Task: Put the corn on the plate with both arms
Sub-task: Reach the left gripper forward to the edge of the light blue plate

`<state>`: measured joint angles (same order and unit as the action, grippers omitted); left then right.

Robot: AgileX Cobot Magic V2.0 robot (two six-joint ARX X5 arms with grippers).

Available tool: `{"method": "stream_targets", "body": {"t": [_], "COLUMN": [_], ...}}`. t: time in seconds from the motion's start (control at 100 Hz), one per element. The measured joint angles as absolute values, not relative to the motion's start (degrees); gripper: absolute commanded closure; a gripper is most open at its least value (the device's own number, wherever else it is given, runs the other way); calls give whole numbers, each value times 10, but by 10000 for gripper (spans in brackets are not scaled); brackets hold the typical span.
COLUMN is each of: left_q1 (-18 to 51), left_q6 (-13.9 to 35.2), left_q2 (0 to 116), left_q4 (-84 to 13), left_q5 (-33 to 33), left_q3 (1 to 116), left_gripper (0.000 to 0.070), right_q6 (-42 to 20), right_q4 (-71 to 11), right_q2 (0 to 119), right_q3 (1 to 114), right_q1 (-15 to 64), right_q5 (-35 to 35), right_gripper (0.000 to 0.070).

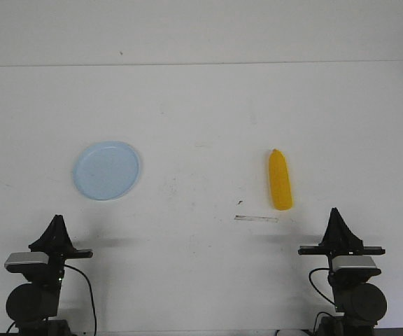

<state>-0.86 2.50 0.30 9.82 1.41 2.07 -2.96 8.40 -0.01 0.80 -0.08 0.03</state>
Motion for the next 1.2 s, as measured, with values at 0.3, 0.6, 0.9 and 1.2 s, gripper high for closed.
{"method": "stream_targets", "body": {"t": [0.3, 0.6, 0.9, 1.2], "left_q1": [-9, -9, -9, -9], "left_q6": [25, 25, 25, 29], "left_q2": [10, 99, 243, 425], "left_q4": [87, 56, 58, -23], "left_q5": [15, 15, 15, 15], "left_q3": [103, 196, 293, 397], "left_gripper": [698, 699, 699, 698], "right_q6": [-29, -29, -29, -29], "right_q4": [84, 84, 84, 84], "right_q2": [0, 0, 0, 0], "right_q3": [8, 8, 8, 8], "right_q1": [-1, -1, -1, -1], "right_q5": [0, 0, 0, 0], "right_gripper": [694, 694, 694, 694]}}
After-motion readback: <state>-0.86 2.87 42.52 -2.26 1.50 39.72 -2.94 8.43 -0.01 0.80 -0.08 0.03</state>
